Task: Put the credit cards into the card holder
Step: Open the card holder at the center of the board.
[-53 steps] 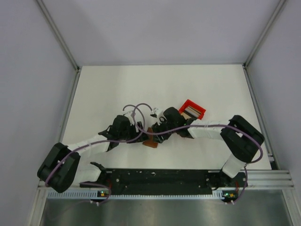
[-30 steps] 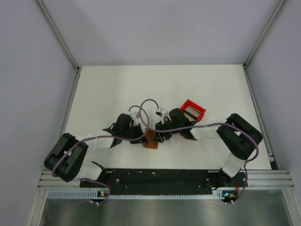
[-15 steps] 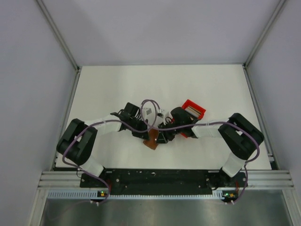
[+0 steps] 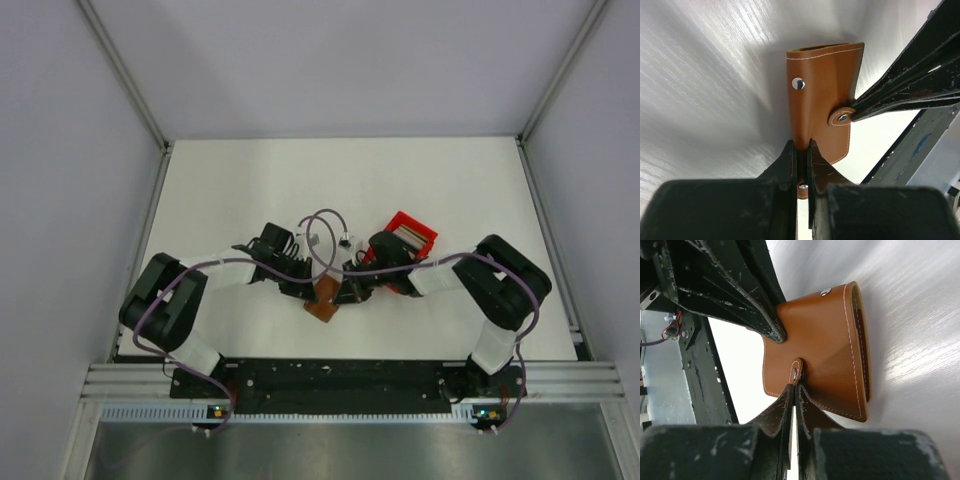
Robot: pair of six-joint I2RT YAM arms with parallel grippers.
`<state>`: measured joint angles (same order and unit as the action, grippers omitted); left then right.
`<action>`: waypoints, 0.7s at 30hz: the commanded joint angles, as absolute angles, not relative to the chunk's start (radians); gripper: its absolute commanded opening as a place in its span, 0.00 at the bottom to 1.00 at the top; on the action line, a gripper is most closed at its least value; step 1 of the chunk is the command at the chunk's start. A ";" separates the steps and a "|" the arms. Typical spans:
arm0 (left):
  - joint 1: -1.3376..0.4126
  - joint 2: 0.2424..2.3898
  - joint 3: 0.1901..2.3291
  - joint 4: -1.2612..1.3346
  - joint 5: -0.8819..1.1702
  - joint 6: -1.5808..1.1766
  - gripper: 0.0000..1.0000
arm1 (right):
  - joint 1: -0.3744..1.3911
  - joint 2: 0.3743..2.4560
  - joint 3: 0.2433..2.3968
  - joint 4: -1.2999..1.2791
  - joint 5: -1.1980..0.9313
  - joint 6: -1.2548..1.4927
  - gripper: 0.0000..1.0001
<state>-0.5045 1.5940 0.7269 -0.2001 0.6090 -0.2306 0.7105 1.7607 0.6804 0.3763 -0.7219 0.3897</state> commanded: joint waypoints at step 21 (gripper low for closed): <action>-0.460 1.583 0.644 0.075 0.293 -0.531 0.00 | 0.842 1.609 0.600 0.305 -0.865 0.192 0.00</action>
<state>-0.4980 1.5681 0.6308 -0.0563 0.5926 -0.5167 0.7639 1.6302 0.5777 0.4179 -0.6384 0.2142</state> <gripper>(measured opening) 0.050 0.008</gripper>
